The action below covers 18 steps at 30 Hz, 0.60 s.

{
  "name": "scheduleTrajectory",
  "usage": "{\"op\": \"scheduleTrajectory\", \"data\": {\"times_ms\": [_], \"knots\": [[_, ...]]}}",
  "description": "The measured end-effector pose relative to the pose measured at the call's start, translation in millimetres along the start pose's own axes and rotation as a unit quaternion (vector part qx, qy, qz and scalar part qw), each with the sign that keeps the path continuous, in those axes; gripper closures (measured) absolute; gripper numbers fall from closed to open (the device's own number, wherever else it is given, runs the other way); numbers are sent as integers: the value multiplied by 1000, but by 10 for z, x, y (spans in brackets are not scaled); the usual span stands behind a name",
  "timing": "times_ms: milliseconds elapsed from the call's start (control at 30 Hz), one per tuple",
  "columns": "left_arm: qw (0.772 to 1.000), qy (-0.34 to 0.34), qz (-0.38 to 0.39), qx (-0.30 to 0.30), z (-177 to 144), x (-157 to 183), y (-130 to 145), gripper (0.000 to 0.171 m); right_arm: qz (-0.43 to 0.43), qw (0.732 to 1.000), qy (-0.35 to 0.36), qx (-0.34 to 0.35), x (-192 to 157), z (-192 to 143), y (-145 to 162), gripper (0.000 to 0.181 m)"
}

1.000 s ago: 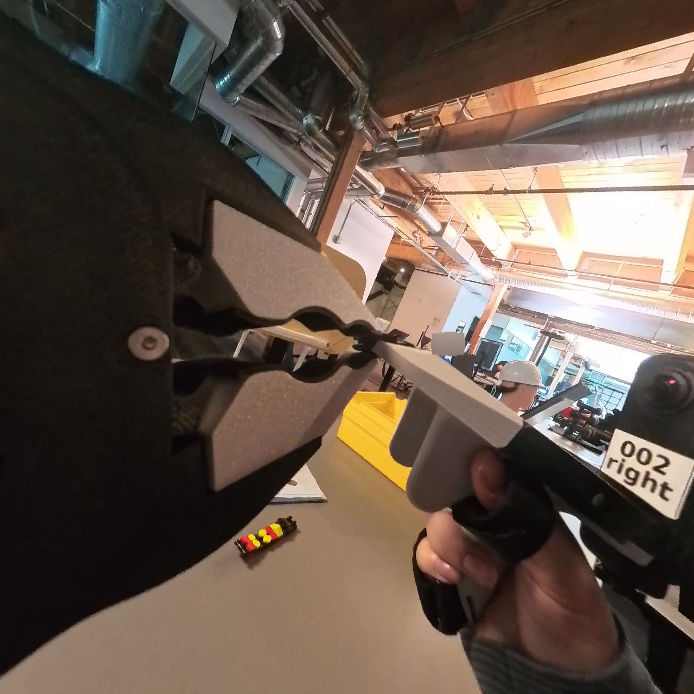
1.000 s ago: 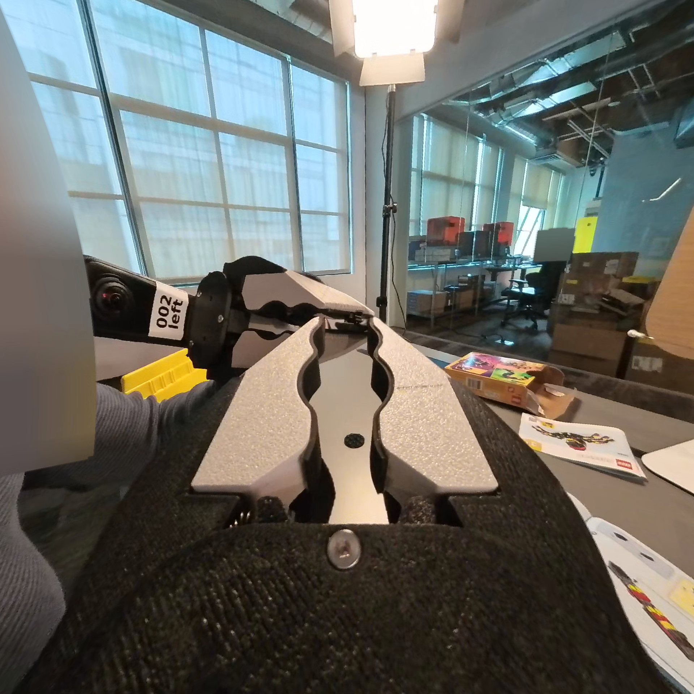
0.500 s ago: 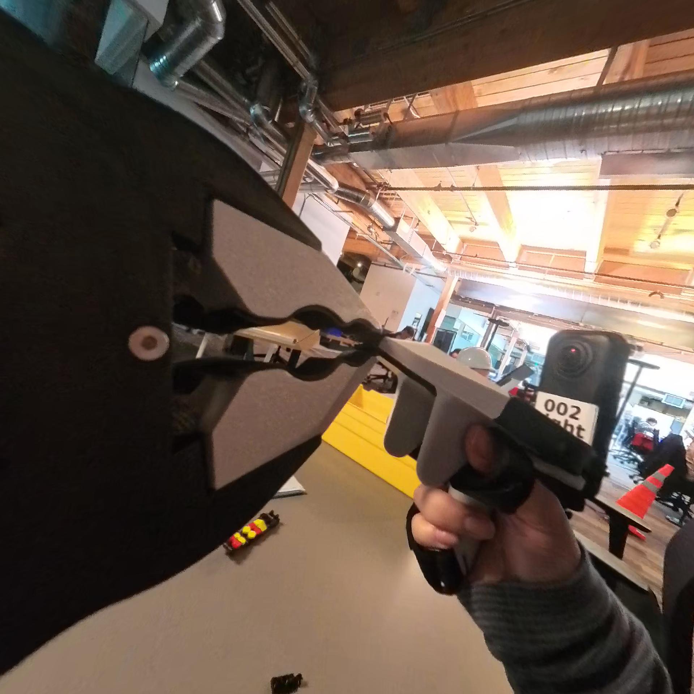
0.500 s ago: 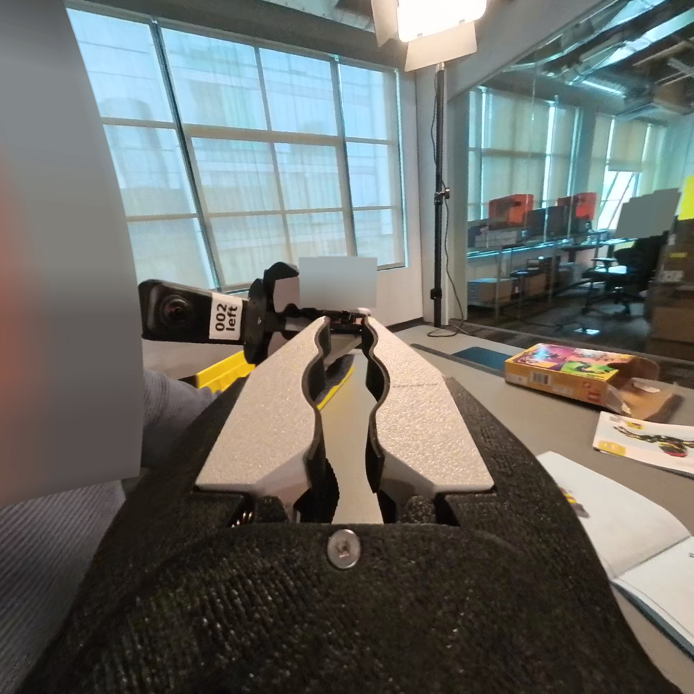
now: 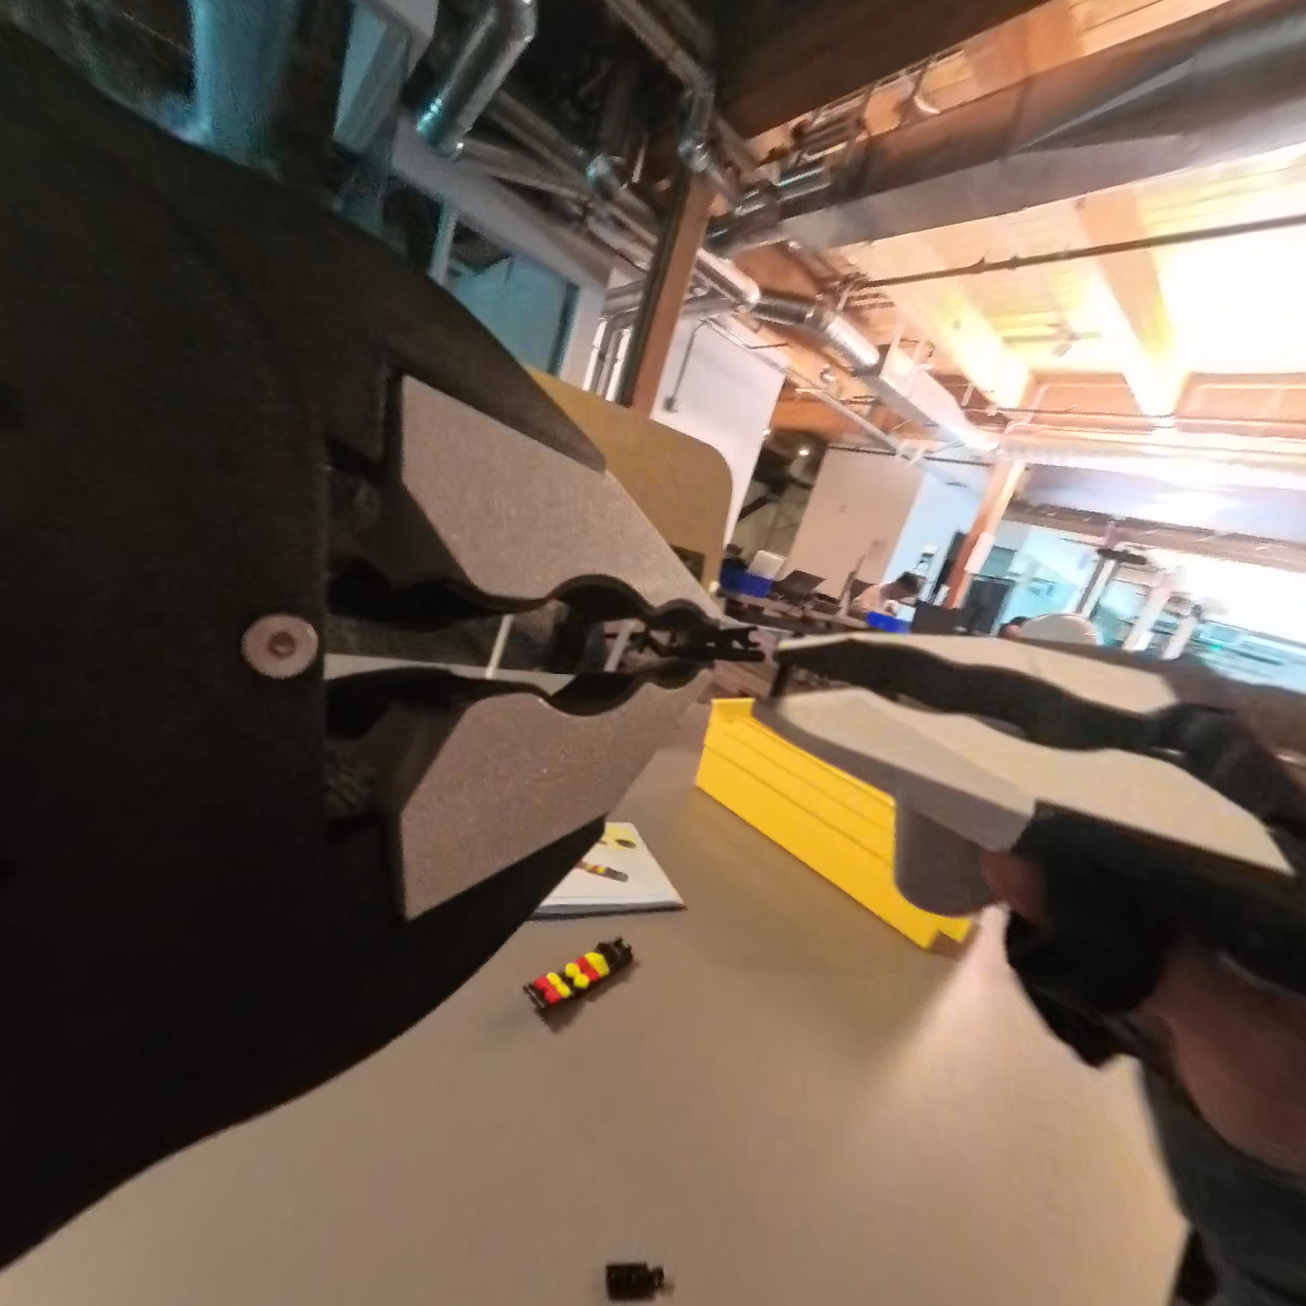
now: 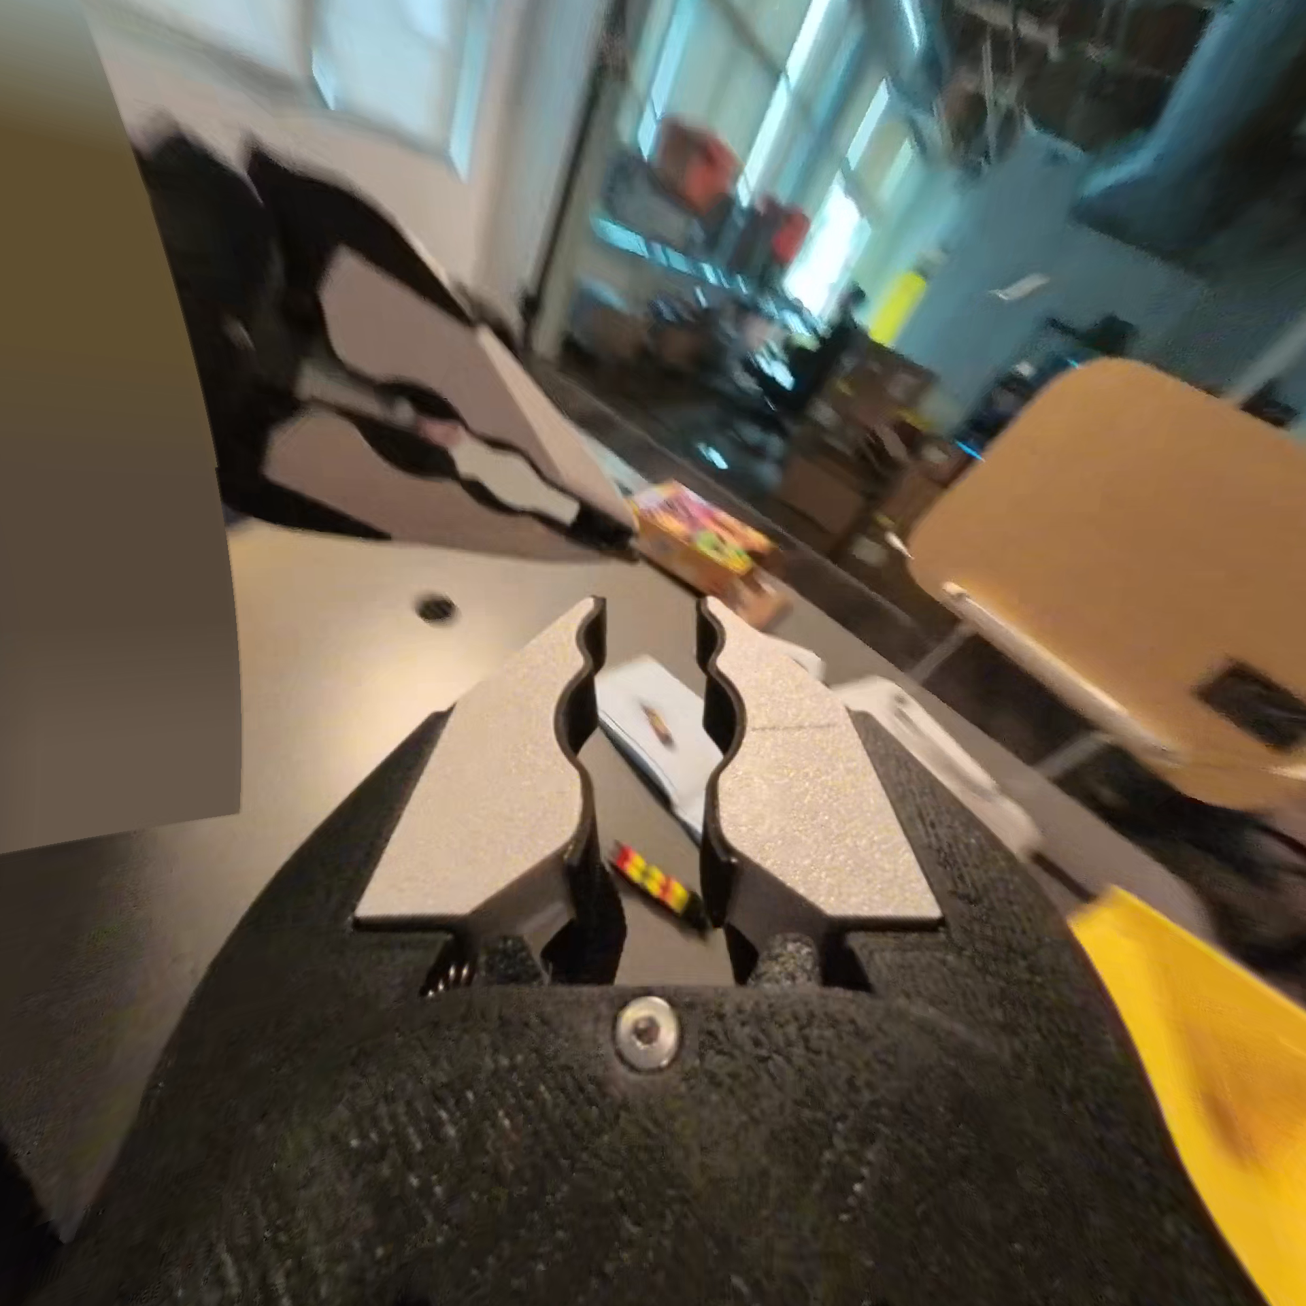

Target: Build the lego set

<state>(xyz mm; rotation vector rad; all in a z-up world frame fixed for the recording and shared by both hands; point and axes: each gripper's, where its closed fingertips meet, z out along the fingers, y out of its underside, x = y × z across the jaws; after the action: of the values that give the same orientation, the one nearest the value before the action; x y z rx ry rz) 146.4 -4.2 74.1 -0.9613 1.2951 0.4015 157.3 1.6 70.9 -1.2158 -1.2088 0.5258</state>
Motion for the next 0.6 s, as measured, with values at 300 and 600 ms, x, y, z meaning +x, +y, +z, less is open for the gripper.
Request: {"op": "scheduleTrajectory", "data": {"times_ms": [300,600], "knots": [[996,69,-25,-58,143,252,234,166,-178,979,-27,-95,-141,173,176,153],[987,127,-75,-72,335,537,552,165,-335,931,-100,-109,-67,426,630,171]]}}
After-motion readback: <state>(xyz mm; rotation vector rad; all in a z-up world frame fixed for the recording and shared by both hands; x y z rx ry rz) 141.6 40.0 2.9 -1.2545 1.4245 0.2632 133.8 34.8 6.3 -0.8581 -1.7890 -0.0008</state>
